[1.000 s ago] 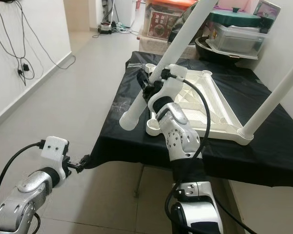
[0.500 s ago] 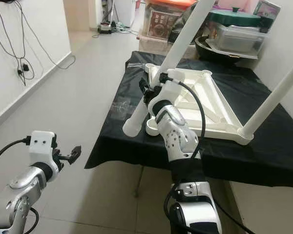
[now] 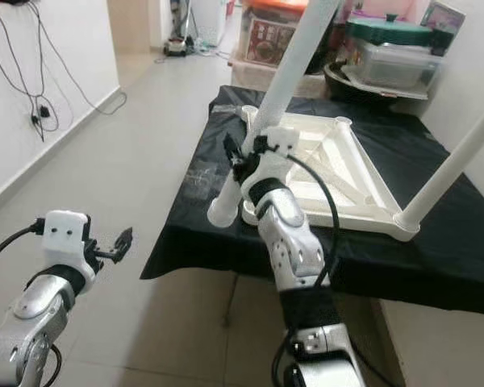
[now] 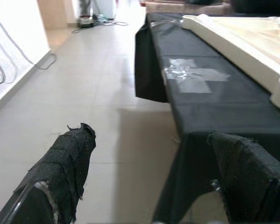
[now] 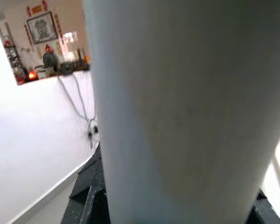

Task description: Building children table

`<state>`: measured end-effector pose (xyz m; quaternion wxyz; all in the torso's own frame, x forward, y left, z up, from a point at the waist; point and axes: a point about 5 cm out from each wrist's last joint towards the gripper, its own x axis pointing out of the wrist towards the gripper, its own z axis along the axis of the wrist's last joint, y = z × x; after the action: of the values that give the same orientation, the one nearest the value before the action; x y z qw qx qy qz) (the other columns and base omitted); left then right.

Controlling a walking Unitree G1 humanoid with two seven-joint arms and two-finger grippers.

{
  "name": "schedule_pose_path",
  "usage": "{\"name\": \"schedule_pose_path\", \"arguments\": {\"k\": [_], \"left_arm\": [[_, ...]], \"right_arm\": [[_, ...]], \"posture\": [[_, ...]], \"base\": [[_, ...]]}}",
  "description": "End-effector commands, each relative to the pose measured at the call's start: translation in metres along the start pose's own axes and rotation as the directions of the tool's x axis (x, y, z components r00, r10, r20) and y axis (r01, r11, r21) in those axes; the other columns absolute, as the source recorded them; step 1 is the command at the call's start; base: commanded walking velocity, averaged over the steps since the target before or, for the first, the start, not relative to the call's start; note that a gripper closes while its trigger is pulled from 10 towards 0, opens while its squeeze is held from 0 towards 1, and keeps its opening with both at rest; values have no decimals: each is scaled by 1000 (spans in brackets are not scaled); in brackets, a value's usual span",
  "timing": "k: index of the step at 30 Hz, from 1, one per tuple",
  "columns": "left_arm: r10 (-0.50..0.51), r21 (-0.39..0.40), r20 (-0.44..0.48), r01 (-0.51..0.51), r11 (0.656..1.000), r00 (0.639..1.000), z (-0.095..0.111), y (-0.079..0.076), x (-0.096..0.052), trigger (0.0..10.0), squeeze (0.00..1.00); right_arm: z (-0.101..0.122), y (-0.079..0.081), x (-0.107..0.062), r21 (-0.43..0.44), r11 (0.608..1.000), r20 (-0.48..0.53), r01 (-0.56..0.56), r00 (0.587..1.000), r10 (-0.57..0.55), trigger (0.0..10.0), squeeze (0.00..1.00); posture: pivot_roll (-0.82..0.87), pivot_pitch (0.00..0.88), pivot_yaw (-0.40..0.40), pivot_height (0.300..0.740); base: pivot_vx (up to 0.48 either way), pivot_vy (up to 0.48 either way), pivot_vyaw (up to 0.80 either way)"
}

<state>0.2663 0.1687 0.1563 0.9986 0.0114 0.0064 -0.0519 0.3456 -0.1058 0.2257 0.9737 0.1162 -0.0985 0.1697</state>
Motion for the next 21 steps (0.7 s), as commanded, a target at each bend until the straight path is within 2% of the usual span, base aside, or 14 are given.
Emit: {"name": "schedule_pose_path", "arguments": {"k": [1,7,21], "left_arm": [[-23,-15,8,23,1000,1000,1,-3,-3,10000,0],[-52,-42,-1,52,998,999,0,-5,-5,10000,0],[-145,-31,10,145,989,989,-5,-21,-8,10000,0]], "right_arm": [[3,3,-3,6,1000,9,-5,1000,5,10000,0],[1,2,-7,3,1000,-2,-3,1000,3,10000,0],[1,6,-19,-14,1000,29,-19,999,20,10000,0]], "posture": [[94,0,-86,740],[89,0,-85,740],[71,0,-85,740]], "base": [[0,0,0],[0,0,0],[0,328,0]]}}
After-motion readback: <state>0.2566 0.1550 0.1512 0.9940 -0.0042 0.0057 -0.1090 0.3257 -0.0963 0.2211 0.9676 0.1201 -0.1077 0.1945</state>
